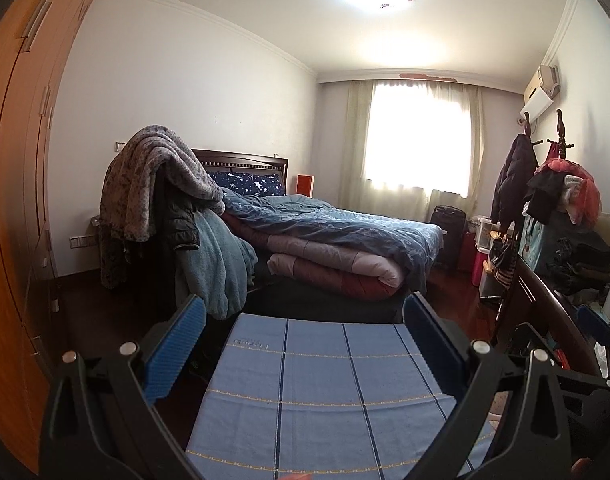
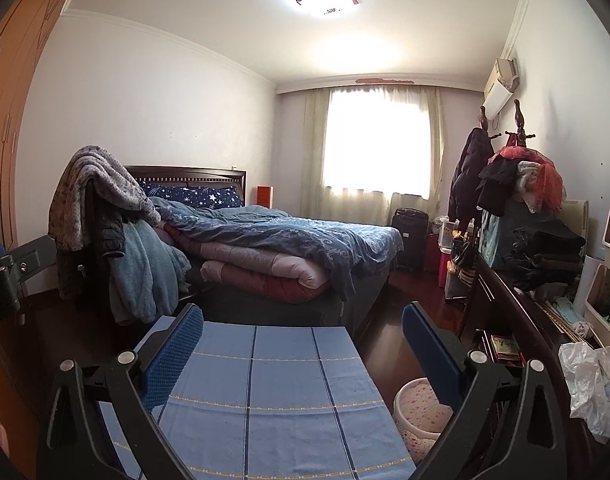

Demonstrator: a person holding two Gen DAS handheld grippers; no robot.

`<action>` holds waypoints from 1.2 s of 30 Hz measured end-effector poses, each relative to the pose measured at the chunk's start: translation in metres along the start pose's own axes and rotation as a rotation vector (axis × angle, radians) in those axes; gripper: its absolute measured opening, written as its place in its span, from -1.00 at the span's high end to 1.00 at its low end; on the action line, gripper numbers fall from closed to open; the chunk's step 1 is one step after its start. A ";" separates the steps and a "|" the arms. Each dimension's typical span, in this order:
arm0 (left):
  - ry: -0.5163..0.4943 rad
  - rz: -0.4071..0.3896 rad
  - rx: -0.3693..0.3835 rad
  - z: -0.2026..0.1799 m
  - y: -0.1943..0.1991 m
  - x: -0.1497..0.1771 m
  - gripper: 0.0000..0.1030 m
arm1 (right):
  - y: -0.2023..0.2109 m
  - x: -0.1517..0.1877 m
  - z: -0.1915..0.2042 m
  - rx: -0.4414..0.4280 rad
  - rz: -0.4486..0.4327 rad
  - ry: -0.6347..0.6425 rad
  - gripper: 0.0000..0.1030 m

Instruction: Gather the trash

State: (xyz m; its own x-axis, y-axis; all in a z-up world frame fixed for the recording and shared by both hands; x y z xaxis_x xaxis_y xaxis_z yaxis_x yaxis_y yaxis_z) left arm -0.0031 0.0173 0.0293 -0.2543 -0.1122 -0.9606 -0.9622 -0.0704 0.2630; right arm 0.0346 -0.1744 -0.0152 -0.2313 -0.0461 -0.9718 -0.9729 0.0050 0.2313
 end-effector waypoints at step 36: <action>-0.021 -0.028 0.001 -0.005 0.004 0.005 -0.93 | 0.003 0.012 -0.002 -0.009 0.016 -0.002 -0.93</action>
State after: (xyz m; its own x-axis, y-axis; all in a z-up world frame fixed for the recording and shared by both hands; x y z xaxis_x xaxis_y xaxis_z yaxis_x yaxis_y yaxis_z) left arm -0.0082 0.0110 0.0260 -0.2295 -0.0897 -0.9692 -0.9690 -0.0723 0.2362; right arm 0.0288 -0.1770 -0.0261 -0.2466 -0.0442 -0.9681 -0.9690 -0.0034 0.2470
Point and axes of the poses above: each gripper's, at about its wrist camera, not at the fingertips, and y roughly against the way its jaws point, z to its left, x to its underside, the point moved 1 cm from there along -y, roughly the way its jaws point, and after that the axes turned 3 degrees about z, right-handed, at the moved point
